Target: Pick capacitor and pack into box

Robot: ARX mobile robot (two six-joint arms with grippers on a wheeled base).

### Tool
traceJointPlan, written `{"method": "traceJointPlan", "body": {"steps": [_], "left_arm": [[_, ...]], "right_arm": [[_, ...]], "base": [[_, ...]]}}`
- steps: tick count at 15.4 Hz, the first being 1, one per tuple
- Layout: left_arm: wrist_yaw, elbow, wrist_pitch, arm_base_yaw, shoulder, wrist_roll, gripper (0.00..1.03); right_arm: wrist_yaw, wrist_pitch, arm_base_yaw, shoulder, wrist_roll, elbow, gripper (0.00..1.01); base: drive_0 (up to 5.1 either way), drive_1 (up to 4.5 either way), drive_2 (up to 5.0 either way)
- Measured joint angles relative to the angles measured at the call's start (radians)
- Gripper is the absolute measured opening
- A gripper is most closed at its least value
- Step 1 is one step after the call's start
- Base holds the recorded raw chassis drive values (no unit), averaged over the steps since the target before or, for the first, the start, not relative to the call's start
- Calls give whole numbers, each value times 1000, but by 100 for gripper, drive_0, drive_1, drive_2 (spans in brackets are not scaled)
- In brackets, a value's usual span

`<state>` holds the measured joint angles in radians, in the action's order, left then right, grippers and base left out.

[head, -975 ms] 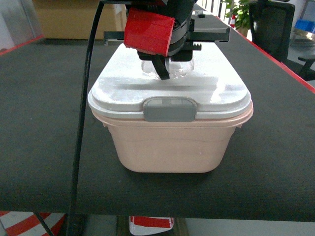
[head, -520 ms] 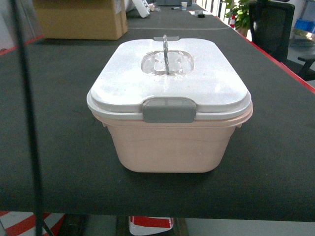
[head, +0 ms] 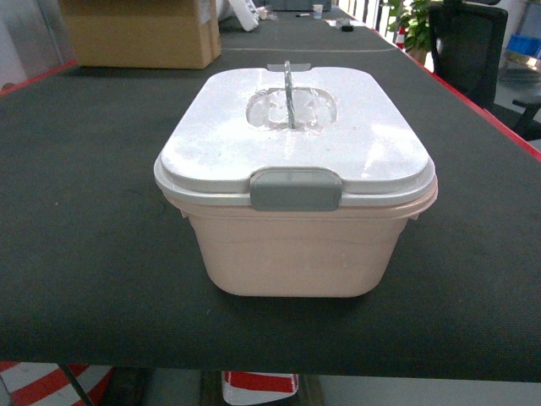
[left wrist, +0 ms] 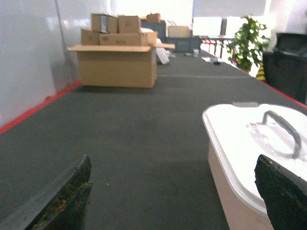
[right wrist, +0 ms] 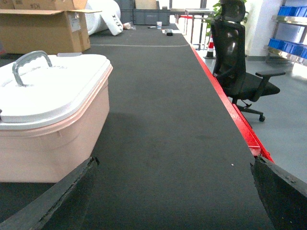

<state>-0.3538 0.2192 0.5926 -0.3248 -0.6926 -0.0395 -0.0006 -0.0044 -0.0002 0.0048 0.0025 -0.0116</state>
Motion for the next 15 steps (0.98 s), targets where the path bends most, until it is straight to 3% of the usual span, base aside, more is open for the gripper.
{"method": "traceJointPlan", "body": {"steps": [1, 2, 6, 8, 9, 10, 15], "left_arm": [[54, 32, -153, 19, 36, 15, 86], [87, 10, -207, 56, 80, 19, 74], [200, -95, -245, 173, 217, 33, 23], [233, -124, -268, 208, 272, 37, 1], [314, -139, -290, 273, 305, 36, 2], [336, -152, -304, 331, 330, 37, 2], [354, -187, -359, 324, 437, 38, 2]], "right_arm": [[1, -1, 0, 0, 0, 0, 98], [2, -2, 0, 0, 0, 0, 98], [1, -1, 0, 0, 0, 0, 98], [1, -1, 0, 0, 0, 0, 98], [1, -1, 0, 0, 0, 0, 98], [1, 0, 0, 0, 0, 0, 98], [1, -1, 0, 0, 0, 0, 98]], "base": [[0, 0, 0], [0, 0, 0], [0, 0, 0], [0, 0, 0], [0, 0, 0], [0, 0, 0], [0, 0, 0]]}}
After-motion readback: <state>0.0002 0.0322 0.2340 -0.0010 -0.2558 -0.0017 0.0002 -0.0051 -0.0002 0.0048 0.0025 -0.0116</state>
